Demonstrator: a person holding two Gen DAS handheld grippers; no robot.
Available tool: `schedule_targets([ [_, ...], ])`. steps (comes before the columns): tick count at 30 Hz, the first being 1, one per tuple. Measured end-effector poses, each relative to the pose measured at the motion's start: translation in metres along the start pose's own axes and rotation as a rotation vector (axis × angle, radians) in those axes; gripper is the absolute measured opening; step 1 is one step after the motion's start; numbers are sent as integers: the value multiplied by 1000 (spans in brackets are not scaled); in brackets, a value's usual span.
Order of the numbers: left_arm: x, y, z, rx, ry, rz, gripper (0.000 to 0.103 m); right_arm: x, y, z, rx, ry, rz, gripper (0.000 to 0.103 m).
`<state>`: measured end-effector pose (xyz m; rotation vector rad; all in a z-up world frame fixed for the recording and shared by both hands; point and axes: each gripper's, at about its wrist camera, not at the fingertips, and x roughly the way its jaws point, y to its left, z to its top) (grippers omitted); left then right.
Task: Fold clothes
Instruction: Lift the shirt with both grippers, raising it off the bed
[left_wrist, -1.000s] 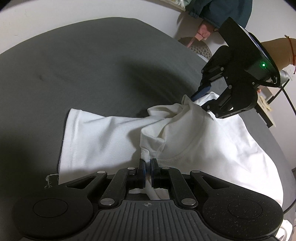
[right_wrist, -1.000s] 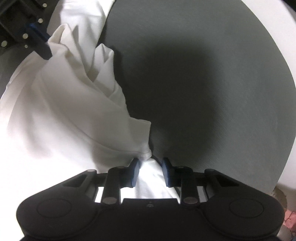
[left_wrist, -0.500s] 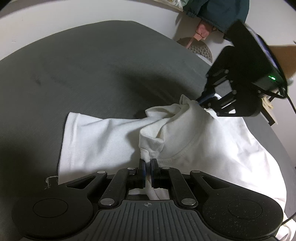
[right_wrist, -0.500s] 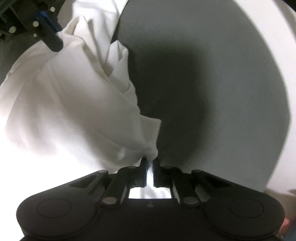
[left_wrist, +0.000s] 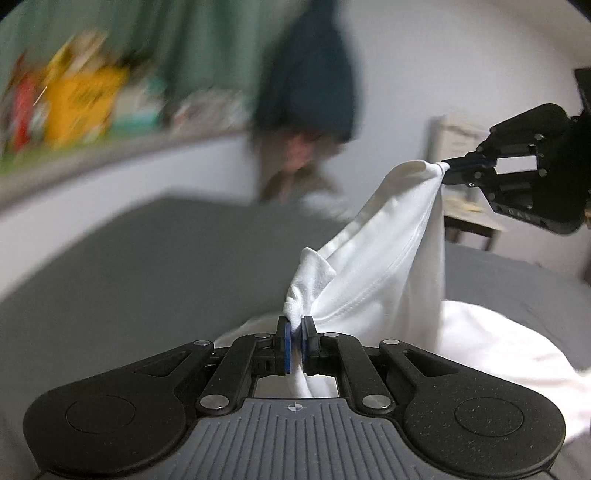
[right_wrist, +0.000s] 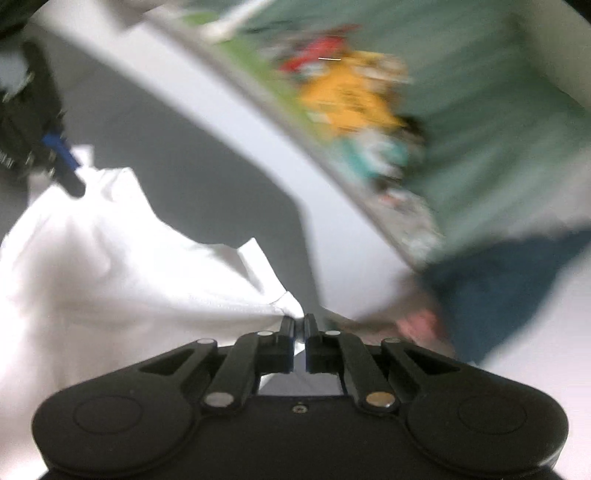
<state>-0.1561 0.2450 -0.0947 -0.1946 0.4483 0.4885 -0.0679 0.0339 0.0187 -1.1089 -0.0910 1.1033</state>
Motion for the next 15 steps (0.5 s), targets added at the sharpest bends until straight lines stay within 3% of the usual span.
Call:
schedule_targets([
  [4, -8, -49, 0, 195, -16, -170, 5, -74, 8, -60, 165, 111, -147, 5],
  [6, -9, -73, -5, 310, 0, -224, 5, -95, 22, -100, 257, 170, -168, 5],
  [8, -7, -98, -17, 442, 44, -241, 5, -101, 34, -128, 285, 202, -157, 5],
  [11, -4, -113, -34, 559, 116, -266, 5, -111, 75, -169, 318, 251, -129, 5],
  [13, -5, -116, -45, 646, 125, -253, 5, -120, 79, -187, 333, 267, -117, 5],
  [15, -7, -118, -53, 709, 140, -247, 5, -88, 81, -175, 320, 243, -131, 6],
])
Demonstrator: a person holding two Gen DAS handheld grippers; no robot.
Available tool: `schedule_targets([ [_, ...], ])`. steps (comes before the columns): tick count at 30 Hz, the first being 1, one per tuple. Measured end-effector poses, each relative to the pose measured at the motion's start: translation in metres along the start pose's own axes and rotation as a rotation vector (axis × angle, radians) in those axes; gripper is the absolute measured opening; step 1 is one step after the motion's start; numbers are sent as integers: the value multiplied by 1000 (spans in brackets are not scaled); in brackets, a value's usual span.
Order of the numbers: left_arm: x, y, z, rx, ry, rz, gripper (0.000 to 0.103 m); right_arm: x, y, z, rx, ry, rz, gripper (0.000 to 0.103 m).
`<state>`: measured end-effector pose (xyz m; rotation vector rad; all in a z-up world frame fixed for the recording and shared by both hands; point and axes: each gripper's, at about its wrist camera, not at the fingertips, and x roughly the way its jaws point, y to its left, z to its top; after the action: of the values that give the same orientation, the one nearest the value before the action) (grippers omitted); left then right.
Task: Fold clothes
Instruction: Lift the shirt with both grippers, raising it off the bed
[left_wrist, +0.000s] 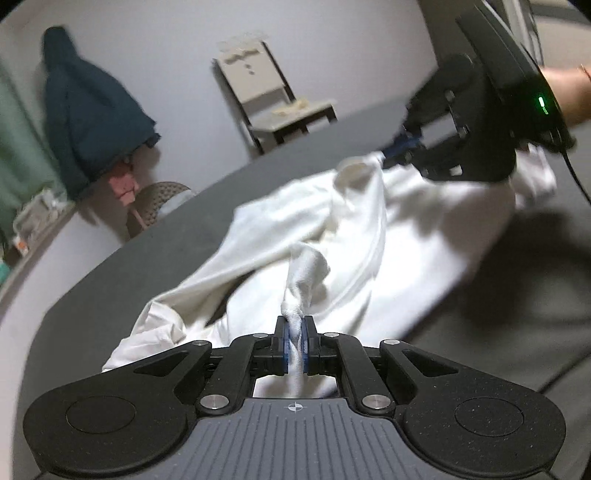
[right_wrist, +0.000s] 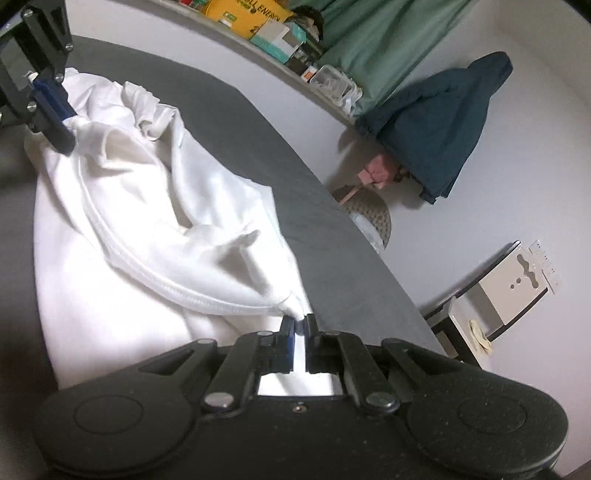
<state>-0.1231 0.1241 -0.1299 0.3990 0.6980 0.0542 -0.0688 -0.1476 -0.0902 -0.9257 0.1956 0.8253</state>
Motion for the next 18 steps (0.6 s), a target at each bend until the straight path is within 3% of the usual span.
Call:
schedule_targets([
  [3, 0, -7, -2, 24, 49, -11, 11, 36, 9, 29, -36, -46, -18, 6],
  [9, -12, -22, 13, 64, 50, 43, 11, 47, 20, 17, -59, -117, -4, 8],
  [15, -4, -26, 15, 117, 61, 36, 12, 43, 19, 12, -90, -176, 34, 11],
  [18, 3, -27, 14, 127, 82, 23, 12, 43, 18, 12, -112, -190, 40, 25],
])
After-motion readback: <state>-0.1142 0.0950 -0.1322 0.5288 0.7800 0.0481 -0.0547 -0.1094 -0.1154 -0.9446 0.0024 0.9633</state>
